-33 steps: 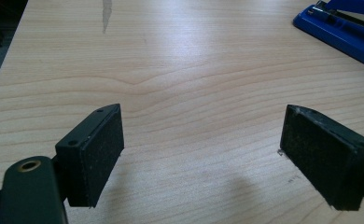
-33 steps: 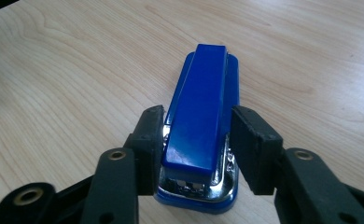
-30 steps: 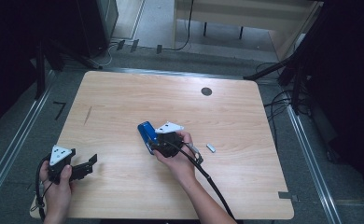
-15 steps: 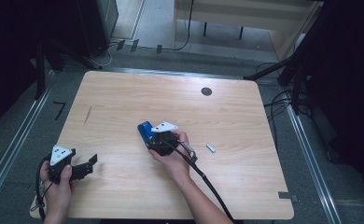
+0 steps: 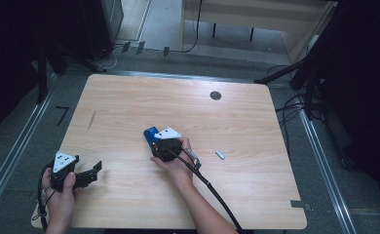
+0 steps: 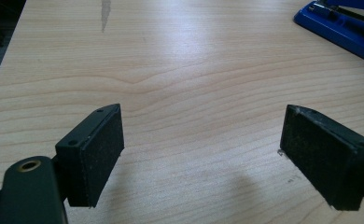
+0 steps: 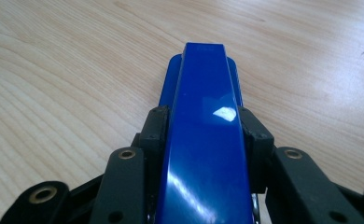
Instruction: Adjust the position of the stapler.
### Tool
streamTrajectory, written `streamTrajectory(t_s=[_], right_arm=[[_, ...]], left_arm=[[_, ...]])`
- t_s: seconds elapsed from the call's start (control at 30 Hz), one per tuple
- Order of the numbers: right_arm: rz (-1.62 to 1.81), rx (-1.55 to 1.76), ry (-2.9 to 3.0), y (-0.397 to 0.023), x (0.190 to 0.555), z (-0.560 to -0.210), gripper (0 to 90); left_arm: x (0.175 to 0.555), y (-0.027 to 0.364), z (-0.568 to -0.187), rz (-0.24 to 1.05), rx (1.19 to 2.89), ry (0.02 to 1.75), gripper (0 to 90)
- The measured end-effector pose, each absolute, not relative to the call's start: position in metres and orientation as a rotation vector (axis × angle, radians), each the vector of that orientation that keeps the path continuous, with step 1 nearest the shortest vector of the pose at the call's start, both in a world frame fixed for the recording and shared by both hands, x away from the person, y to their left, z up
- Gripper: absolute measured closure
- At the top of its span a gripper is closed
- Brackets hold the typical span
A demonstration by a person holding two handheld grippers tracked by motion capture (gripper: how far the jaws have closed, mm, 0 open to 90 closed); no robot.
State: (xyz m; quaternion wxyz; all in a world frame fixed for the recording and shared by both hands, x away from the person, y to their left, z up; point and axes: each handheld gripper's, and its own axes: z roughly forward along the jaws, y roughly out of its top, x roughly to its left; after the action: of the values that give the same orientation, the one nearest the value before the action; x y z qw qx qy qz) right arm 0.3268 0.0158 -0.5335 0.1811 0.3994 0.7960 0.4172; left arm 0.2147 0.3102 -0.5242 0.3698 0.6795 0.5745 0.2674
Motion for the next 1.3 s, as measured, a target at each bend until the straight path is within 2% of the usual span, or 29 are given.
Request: streamTrajectory(t_s=[0.33, 0.67, 1.3], right_arm=[[1.161, 1.13, 2.248, 0.015, 0.328, -0.532, 67.0], [1.162, 1.044, 2.333, 0.002, 0.325, -0.53, 67.2], [1.169, 0.844, 2.426, -0.032, 0.296, -0.53, 67.3]], left_arm=[[0.215, 0.31, -0.524, 0.686, 1.746, 1.474, 14.2], [0.215, 0.31, -0.524, 0.683, 1.747, 1.474, 14.2], [0.215, 0.309, -0.524, 0.691, 1.752, 1.473, 14.2]])
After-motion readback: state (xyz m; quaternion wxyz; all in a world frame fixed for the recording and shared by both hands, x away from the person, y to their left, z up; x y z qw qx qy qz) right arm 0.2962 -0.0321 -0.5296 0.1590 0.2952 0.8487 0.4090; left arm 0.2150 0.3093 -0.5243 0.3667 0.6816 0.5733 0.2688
